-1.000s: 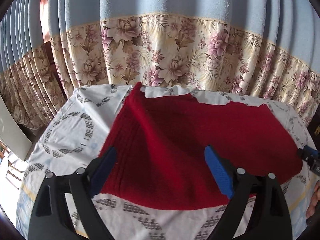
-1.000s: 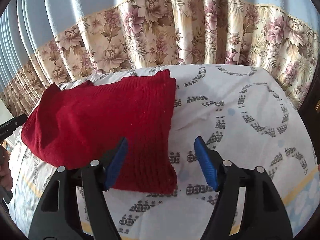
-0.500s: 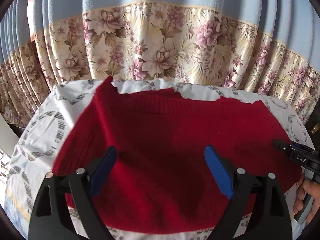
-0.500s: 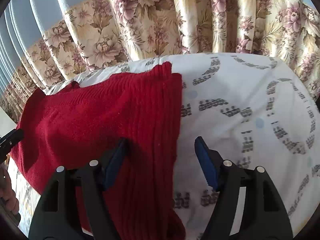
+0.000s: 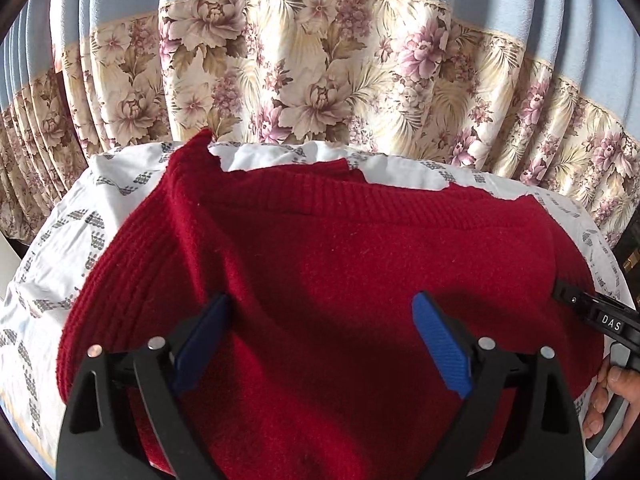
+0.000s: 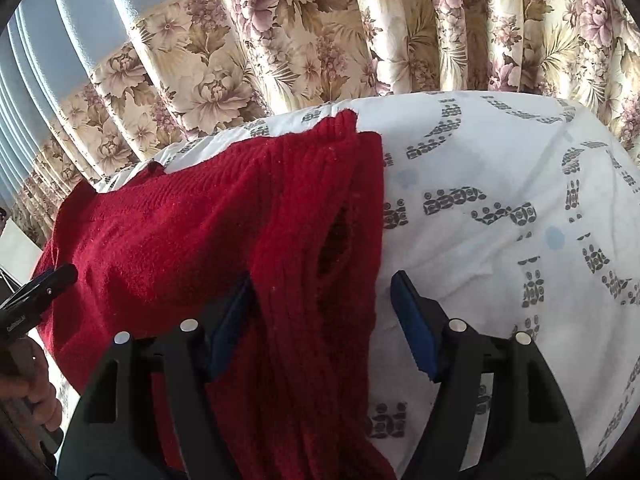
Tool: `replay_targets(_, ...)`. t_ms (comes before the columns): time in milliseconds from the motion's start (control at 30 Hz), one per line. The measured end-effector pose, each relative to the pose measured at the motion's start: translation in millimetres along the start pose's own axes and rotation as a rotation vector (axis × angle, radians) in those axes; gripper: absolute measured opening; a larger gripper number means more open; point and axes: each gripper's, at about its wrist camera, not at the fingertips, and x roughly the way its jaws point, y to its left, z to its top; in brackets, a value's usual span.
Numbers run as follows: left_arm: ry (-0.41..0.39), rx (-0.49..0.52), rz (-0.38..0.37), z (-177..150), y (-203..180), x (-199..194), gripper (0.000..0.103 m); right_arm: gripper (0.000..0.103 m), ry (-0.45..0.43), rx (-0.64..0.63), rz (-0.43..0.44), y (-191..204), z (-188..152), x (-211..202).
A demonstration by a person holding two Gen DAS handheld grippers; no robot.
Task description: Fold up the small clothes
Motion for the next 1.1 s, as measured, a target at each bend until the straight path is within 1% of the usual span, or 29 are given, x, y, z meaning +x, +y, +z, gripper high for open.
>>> replay_targets(33,0.001,0.002,-0.001,0,-1,1,0.094,0.054,-0.001,-0.004,0.016,1,-1,0)
replay_targets(67,-0.001,0.004,0.001,0,-2,1,0.094,0.048,-0.003,-0.007,0.024,3,-1,0)
replay_targets(200,0.000,0.010,0.006,1,-5,3,0.095,0.042,-0.011,-0.002,0.031,5,-3,-3)
replay_targets(233,-0.001,0.010,0.006,1,-5,3,0.095,0.036,-0.015,-0.006,0.030,6,-3,-4)
replay_targets(267,-0.002,0.009,0.007,1,-5,3,0.095,0.032,-0.020,-0.014,0.021,9,-3,-5)
replay_targets(367,-0.008,0.007,0.003,3,-6,3,0.095,0.027,-0.033,-0.019,0.007,14,-1,-9)
replay_targets(467,-0.020,-0.008,-0.018,6,-7,0,0.095,0.025,-0.047,-0.020,0.007,16,1,-15)
replay_targets(567,-0.042,0.013,-0.024,11,-15,-4,0.095,0.025,-0.073,-0.021,0.019,19,6,-27)
replay_targets(633,-0.048,0.045,-0.021,15,-25,-1,0.095,0.025,-0.090,-0.017,0.033,21,10,-35)
replay_targets(700,-0.032,0.071,-0.015,17,-34,8,0.095,0.024,-0.105,-0.028,0.040,27,16,-44)
replay_targets(767,0.010,0.094,0.003,16,-42,23,0.095,0.024,-0.115,-0.042,0.043,34,21,-53)
replay_targets(867,0.026,0.117,0.033,13,-48,36,0.095,0.024,-0.121,-0.065,0.043,46,27,-63)
replay_targets(900,0.034,0.122,0.040,12,-49,39,0.096,0.024,-0.119,-0.078,0.031,52,29,-67)
replay_targets(1100,0.047,0.130,0.058,14,-49,43,0.097,0.024,-0.132,-0.070,0.026,75,38,-80)
